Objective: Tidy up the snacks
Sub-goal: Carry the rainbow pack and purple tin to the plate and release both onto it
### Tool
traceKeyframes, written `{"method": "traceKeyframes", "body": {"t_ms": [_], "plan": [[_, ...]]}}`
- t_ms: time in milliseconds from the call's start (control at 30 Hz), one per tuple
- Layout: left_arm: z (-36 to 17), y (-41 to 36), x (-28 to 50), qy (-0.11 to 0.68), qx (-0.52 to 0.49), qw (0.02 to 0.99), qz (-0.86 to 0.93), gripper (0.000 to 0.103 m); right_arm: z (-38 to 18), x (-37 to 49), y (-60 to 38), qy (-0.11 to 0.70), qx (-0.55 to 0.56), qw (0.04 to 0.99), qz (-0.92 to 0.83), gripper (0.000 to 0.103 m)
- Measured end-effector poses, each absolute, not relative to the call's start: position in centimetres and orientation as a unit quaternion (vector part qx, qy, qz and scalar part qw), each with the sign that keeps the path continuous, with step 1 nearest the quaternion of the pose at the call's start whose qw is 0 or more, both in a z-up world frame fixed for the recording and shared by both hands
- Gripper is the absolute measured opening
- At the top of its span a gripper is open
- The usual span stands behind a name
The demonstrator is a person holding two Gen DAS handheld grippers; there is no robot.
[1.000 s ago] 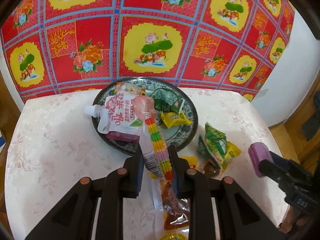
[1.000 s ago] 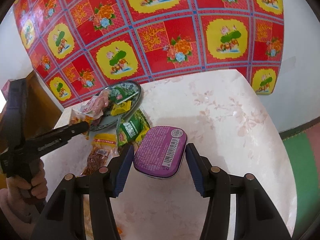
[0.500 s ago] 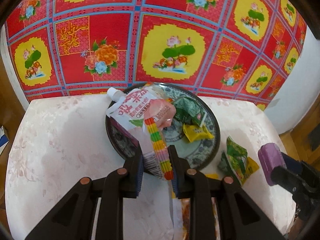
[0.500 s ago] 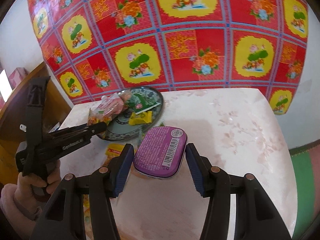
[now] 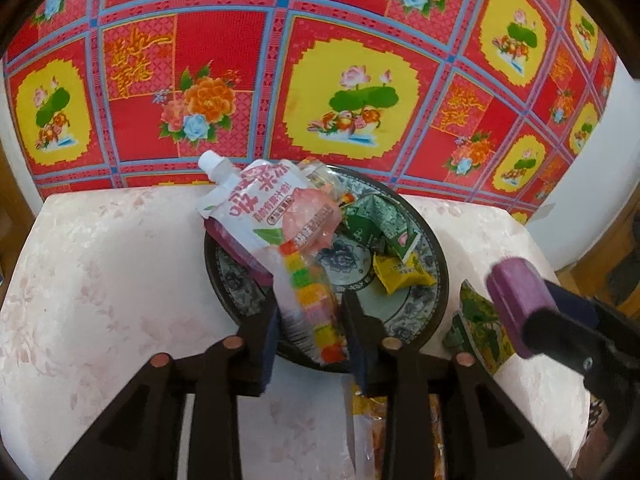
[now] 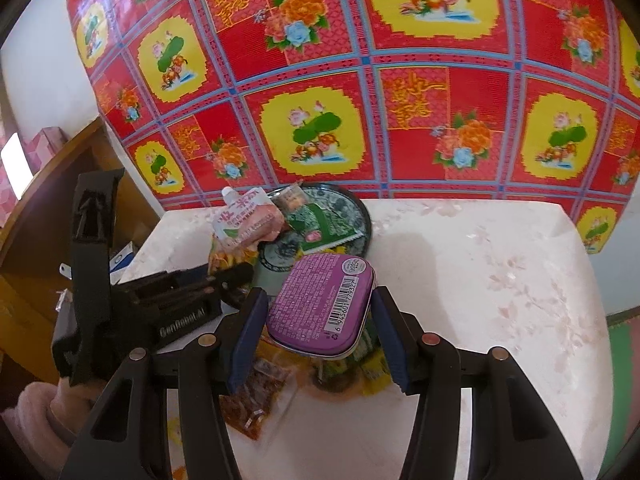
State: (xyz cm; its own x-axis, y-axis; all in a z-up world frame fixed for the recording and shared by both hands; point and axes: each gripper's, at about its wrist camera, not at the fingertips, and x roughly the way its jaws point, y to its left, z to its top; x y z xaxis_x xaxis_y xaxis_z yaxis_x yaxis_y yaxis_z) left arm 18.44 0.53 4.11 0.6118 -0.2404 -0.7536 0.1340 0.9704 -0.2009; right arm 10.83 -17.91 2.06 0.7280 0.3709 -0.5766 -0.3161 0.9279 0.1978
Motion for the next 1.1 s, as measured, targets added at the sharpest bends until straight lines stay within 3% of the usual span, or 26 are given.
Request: {"method": "traceKeyframes", "body": {"t_ms": [100, 200, 1100], "plan": [[4.3, 0.4, 18.2, 0.423, -0.055, 0.898, -0.108, 0.049, 2.1, 11.7, -17.3, 0.324, 0.047, 0.924, 0.195, 0.055], [4.6, 0.3, 17.8, 0.417, -0.052, 0.901, -0.112, 0.054, 2.0, 12.7, -16.5, 0.331, 0.044, 0.921, 0.201, 0.055], [6.2, 1.5, 14.7, 0.417, -0.059, 0.901, -0.106, 0.056, -0.5, 17.1, -14.0, 0.381, 0.073, 0.898, 0.209, 0.056]]}}
